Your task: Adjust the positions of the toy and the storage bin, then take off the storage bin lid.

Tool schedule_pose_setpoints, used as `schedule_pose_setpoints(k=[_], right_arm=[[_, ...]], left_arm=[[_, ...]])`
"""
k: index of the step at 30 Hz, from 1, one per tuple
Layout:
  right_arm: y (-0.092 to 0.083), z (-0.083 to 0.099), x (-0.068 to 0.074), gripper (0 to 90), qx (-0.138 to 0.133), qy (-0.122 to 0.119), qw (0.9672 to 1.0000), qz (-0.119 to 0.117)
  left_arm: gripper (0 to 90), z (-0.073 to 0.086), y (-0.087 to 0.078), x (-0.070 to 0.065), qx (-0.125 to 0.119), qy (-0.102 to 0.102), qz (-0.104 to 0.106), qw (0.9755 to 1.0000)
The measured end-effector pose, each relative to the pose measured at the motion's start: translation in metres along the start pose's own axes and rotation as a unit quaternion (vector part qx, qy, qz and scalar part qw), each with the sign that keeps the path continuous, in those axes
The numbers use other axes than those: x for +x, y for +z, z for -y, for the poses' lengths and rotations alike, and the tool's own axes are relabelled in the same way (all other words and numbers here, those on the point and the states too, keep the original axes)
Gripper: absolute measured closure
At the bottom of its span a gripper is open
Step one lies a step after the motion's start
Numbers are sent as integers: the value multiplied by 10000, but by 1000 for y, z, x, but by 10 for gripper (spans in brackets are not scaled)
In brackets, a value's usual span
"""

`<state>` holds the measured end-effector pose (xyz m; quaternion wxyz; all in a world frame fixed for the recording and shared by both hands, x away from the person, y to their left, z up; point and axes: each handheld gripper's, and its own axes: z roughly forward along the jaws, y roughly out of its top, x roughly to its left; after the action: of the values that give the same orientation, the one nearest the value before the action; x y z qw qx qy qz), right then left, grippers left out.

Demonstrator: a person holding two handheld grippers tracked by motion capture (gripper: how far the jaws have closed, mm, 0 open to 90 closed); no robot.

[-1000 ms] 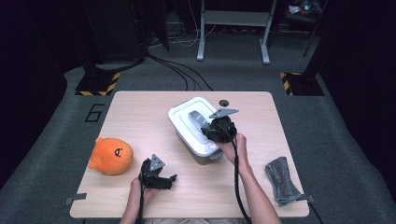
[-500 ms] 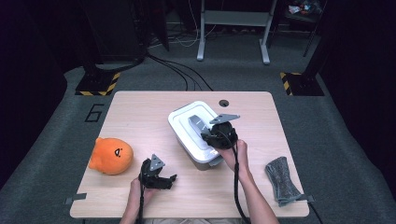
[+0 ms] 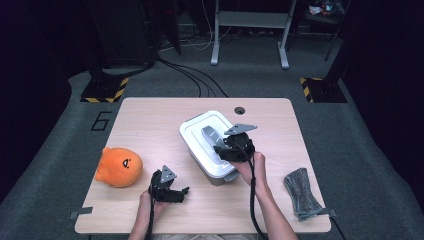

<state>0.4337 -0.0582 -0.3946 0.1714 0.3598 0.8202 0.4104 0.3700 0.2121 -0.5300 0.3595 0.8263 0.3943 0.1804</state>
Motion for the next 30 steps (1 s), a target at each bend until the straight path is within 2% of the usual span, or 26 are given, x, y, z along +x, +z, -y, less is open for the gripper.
schedule_pose_setpoints(k=[4, 7, 8, 11, 15, 17, 21, 25, 30], right_arm=[[1, -8, 0, 412, 62, -81, 9999, 81], [3, -14, -1, 414, 101, -171, 9997, 122], [5, -16, 0, 417, 112, -118, 9998, 135], [11, -21, -3, 445, 192, -261, 9994, 135], [18, -26, -3, 497, 279, -282, 9991, 116], [20, -28, -1, 507, 314, -209, 9992, 135], [22, -30, 1, 553, 340, -218, 9990, 173], [23, -31, 3, 642, 347, -160, 9991, 185], [23, -31, 5, 657, 332, -71, 9992, 220]], left_arm=[[125, 0, 0, 0, 22, 8, 12, 10000], [125, 0, 0, 0, 22, 4, 6, 10000], [125, 0, 0, 0, 22, -2, 3, 10000], [125, 0, 0, 0, 24, -3, 2, 10000], [125, 0, 0, 0, 25, -2, 1, 10000], [125, 0, 0, 0, 8, -8, -11, 10000], [125, 0, 0, 0, 24, -5, -2, 10000], [125, 0, 0, 0, 22, -5, -1, 10000], [125, 0, 0, 0, 4, -10, -20, 10000]])
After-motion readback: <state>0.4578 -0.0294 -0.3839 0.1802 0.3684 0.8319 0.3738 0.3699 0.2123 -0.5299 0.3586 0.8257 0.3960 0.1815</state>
